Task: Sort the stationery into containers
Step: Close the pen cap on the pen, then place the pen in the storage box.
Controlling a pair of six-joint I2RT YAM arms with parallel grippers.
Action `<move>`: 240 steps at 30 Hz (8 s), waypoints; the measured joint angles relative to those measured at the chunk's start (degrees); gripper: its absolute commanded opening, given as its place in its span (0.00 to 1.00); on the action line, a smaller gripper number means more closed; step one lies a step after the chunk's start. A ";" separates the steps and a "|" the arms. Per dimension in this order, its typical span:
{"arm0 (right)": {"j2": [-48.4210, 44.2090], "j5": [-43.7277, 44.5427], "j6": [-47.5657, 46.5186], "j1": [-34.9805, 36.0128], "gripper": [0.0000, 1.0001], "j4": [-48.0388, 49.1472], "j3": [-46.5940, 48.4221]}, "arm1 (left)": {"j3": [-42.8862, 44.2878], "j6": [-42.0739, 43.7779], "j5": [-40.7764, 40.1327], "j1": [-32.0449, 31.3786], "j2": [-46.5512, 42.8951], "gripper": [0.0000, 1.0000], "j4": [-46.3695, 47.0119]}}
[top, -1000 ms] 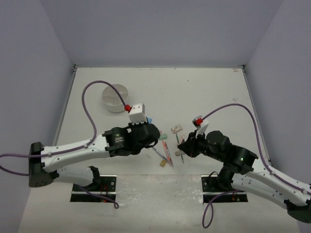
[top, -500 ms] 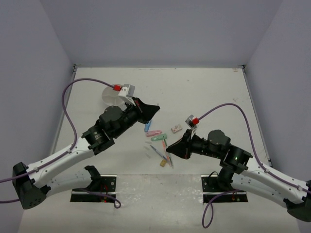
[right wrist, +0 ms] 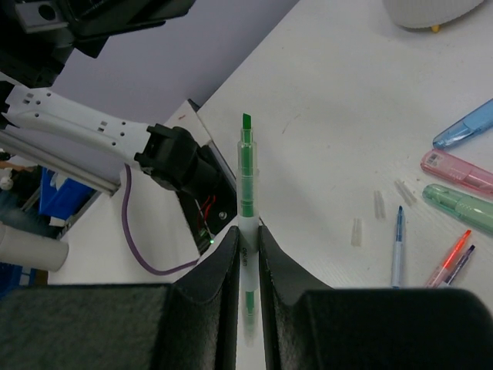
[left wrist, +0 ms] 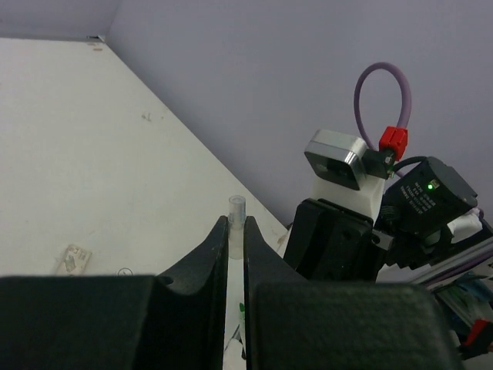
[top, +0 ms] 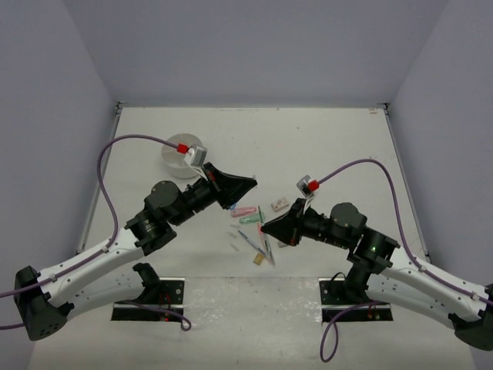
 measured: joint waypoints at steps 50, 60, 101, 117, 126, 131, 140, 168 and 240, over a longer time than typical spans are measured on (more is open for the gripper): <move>0.37 7.45 -1.85 -0.01 0.00 -2.05 4.50 | -3.93 -4.60 5.55 -0.02 5.30 0.00 11.80; 1.48 9.65 -1.95 0.00 0.00 -2.52 5.94 | -5.01 -6.05 6.13 -0.02 5.30 0.00 12.57; 7.48 9.43 -4.96 -0.07 0.00 2.80 8.29 | -2.29 -5.40 4.20 -0.02 5.34 0.17 4.87; 8.78 5.28 -5.33 -0.07 0.48 5.52 8.27 | -2.08 -4.87 9.02 0.02 5.02 0.00 4.77; 12.99 -1.25 -2.79 0.09 0.00 11.30 7.08 | -1.44 -2.11 10.17 0.08 1.51 0.00 4.63; 13.79 -2.12 -2.43 0.00 0.00 12.19 7.11 | -1.44 -1.91 9.40 0.19 1.65 0.50 4.25; 13.25 -2.06 -2.24 0.00 0.00 11.92 7.08 | 3.16 0.29 8.09 0.02 3.01 0.69 -0.29; 12.14 2.35 -6.02 0.40 0.00 2.19 11.82 | 6.34 -1.57 6.51 0.29 4.69 0.00 -0.76; -1.49 11.65 -13.40 -11.63 0.99 0.55 -2.45 | 33.10 18.53 -55.93 29.67 39.76 0.00 -15.08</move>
